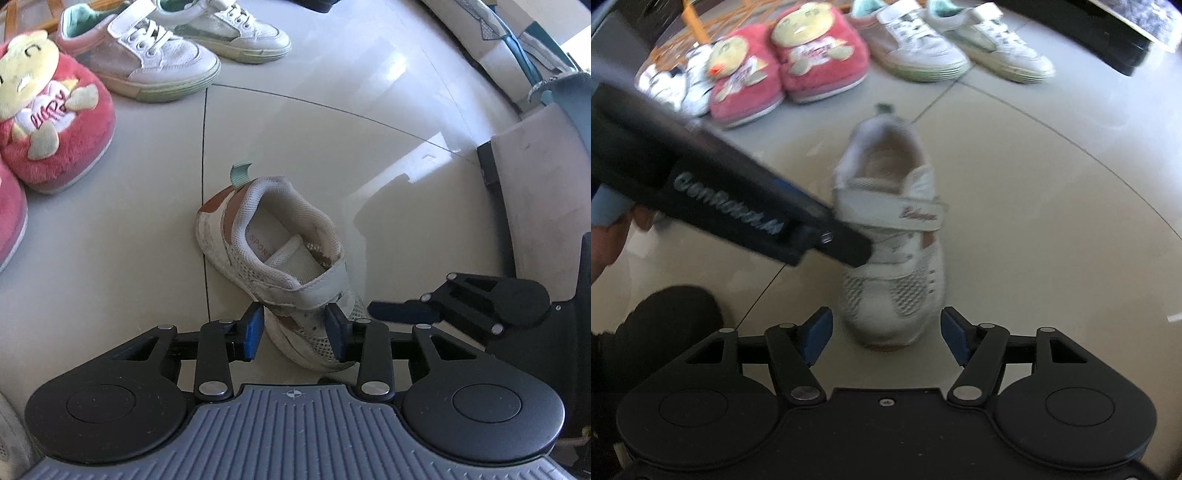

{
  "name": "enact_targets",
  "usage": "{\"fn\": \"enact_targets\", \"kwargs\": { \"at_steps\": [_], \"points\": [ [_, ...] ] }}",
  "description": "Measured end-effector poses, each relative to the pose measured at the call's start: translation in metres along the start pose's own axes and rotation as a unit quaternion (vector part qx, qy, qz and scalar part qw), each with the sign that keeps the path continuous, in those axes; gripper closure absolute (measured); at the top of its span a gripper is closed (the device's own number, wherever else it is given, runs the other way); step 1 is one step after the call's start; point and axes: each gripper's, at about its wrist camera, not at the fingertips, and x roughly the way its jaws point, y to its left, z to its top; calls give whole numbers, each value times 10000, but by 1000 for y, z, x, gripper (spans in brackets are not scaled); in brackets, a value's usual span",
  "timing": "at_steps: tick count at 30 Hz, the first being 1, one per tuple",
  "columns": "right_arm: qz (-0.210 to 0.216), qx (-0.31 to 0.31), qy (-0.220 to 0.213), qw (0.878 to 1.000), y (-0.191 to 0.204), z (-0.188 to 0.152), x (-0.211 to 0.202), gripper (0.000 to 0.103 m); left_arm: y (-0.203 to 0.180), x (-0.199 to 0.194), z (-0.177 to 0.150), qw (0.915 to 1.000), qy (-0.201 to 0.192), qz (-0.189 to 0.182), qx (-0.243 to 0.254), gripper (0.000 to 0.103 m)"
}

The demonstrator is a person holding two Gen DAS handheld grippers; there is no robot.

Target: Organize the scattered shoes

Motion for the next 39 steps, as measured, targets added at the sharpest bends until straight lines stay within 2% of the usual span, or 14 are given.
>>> {"fn": "enact_targets", "kwargs": {
  "at_steps": [4,11,16,22,29,34,39],
  "points": [
    [32,-158,9,9999,8,1,2,35,8,-9,-1,9999,-92,-4,65,76],
    [73,-221,-24,9997,13,3,3,37,13,-11,2,9998,-171,0,68,80],
    [-55,-206,-149,9997,9,4,-2,38,25,-17,5,9997,-231,53,-42,81],
    [-270,213,-353,9988,-17,11,-13,38,26,-17,3,9997,-206,90,-33,77],
    [-578,538,-646,9948,-39,22,-24,39,30,-16,-5,9999,2,7,-109,67],
    [-579,743,-867,9918,-49,32,-28,39,30,-14,-7,9998,142,-99,-121,61],
    [-588,797,-1023,9898,-53,46,-31,45,27,-9,-9,9994,295,-158,-114,59]
  ]
}}
